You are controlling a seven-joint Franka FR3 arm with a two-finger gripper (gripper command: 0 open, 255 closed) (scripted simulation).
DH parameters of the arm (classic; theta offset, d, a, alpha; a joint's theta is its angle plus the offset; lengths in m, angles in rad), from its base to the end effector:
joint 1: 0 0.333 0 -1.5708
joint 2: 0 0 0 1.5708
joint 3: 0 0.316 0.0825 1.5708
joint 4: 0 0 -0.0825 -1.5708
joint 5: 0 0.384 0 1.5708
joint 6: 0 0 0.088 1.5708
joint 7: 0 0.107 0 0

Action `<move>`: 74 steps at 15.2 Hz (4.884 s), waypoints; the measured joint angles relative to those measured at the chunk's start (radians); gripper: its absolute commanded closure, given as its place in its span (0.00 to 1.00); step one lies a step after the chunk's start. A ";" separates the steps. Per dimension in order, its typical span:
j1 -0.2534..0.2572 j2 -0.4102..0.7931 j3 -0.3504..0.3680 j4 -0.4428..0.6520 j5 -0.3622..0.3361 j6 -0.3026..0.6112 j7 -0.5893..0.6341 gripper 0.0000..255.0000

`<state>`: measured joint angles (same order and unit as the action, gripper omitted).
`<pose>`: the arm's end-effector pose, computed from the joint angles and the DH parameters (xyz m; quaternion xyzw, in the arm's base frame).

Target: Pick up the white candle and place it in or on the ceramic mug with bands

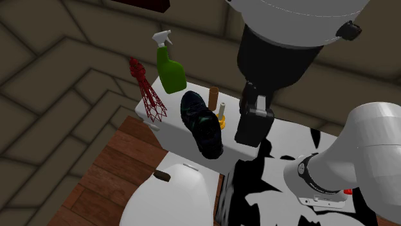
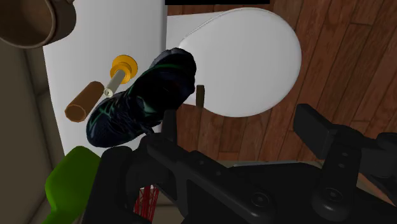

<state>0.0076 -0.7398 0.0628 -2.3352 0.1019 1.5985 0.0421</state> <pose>0.3208 0.0388 0.5879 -0.9995 -0.0046 0.0003 0.0298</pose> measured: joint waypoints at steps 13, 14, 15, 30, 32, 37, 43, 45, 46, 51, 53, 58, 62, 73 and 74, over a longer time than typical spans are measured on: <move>-0.089 -0.013 -0.118 -0.308 -0.116 0.394 -0.137 0.00; -0.098 -0.006 -0.129 -0.332 -0.126 0.435 -0.148 0.00; -0.107 0.012 -0.141 -0.353 -0.136 0.482 -0.159 0.00; -0.139 0.151 -0.201 -0.452 -0.174 0.761 -0.209 0.00; -0.139 0.151 -0.201 -0.453 -0.174 0.761 -0.209 0.00; -0.139 0.151 -0.201 -0.453 -0.174 0.761 -0.209 1.00; -0.139 0.151 -0.201 -0.453 -0.174 0.761 -0.209 1.00; -0.139 0.144 -0.199 -0.442 -0.173 0.742 -0.208 1.00; -0.139 0.133 -0.198 -0.437 -0.173 0.727 -0.208 1.00; -0.139 0.098 -0.192 -0.387 -0.170 0.642 -0.206 1.00; -0.139 0.086 -0.190 -0.368 -0.169 0.612 -0.206 1.00; -0.139 0.061 -0.187 -0.313 -0.167 0.532 -0.208 1.00; -0.136 0.052 -0.181 -0.269 -0.163 0.479 -0.204 1.00; -0.133 0.038 -0.174 -0.125 -0.157 0.321 -0.205 1.00; -0.132 0.037 -0.172 -0.114 -0.156 0.310 -0.204 1.00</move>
<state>-0.1248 -0.7028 -0.1093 -2.4497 -0.0539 1.9080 -0.1614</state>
